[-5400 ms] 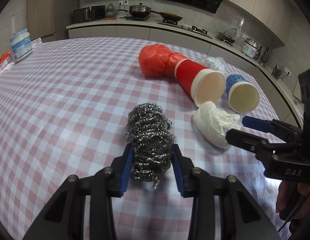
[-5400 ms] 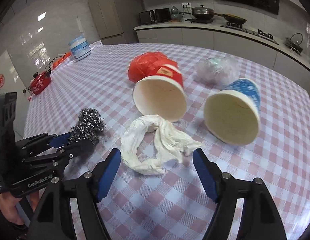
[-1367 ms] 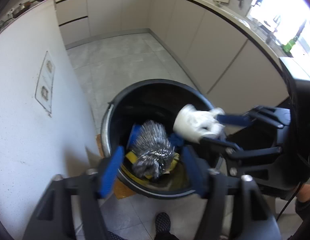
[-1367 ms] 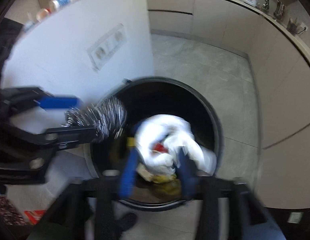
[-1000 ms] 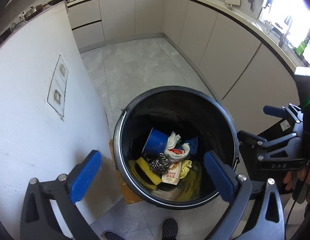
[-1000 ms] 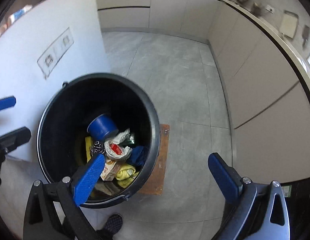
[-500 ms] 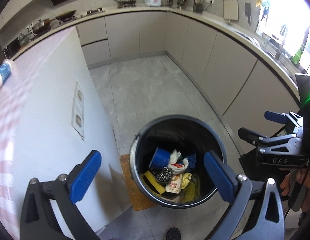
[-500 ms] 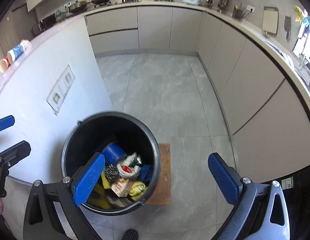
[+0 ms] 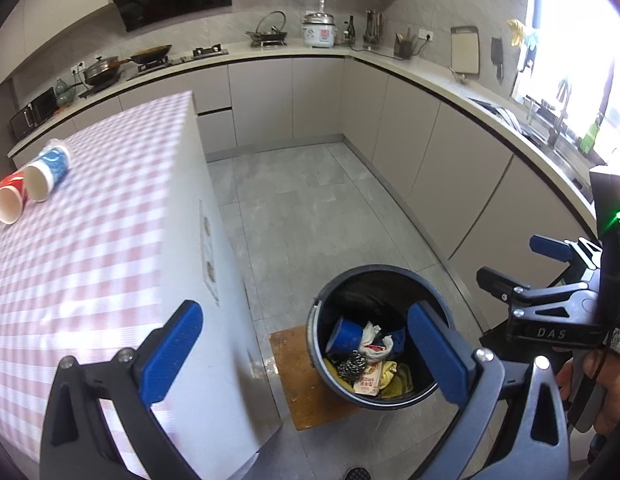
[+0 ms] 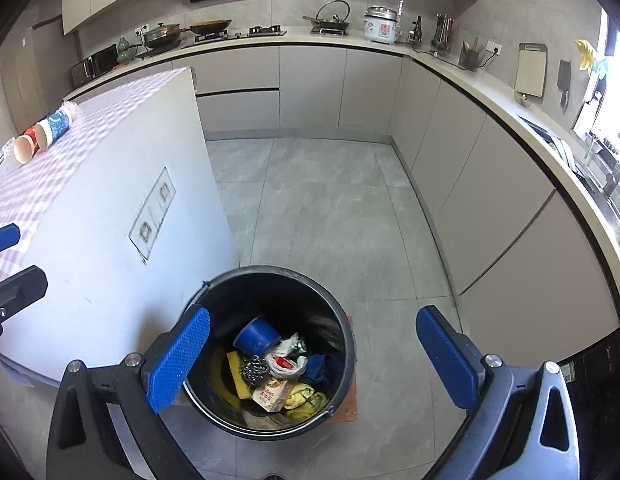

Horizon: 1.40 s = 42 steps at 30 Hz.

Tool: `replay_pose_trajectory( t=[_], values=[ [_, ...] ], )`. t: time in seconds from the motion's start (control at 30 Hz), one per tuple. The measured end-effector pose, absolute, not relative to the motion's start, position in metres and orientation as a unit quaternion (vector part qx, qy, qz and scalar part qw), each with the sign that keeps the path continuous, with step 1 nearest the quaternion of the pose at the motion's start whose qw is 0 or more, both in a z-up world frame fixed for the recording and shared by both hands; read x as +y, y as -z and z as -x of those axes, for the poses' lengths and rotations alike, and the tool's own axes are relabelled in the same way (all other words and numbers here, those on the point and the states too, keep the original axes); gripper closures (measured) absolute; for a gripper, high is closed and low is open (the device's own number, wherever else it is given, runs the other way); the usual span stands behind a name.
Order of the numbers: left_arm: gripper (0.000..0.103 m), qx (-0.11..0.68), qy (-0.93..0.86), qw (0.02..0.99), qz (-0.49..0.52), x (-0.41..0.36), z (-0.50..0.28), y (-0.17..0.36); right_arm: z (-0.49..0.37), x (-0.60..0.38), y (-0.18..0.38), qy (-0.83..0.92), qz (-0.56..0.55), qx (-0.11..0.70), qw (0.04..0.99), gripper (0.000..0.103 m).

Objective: Collect trash
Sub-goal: 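Move both tools back over the table toward the paper cups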

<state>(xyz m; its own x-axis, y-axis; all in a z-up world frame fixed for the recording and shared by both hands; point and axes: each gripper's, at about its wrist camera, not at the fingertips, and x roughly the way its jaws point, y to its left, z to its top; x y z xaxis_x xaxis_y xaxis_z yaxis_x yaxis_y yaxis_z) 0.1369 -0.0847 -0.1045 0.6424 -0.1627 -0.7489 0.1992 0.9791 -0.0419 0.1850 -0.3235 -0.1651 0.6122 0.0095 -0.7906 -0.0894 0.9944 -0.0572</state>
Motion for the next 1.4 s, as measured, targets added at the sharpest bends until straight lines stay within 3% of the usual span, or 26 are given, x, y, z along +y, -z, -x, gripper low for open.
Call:
replay_pose_trajectory(
  t=[0.5,1.13,1.4],
  values=[
    [0.000,0.381,0.043,0.923,0.026,0.019,-0.119,0.078,-0.184,-0.240,0.121,-0.084,0.012,0.408,0.909,0.000],
    [0.001,0.367,-0.051,0.927,0.060,0.222,-0.099,0.071,-0.197,-0.038,0.112,-0.126,0.055,0.408,0.903,0.000],
    [0.009,0.360,-0.073,0.928,0.064,0.295,-0.092,0.068,-0.200,0.043,0.105,-0.150,0.063,0.395,0.904,0.000]
  ],
)
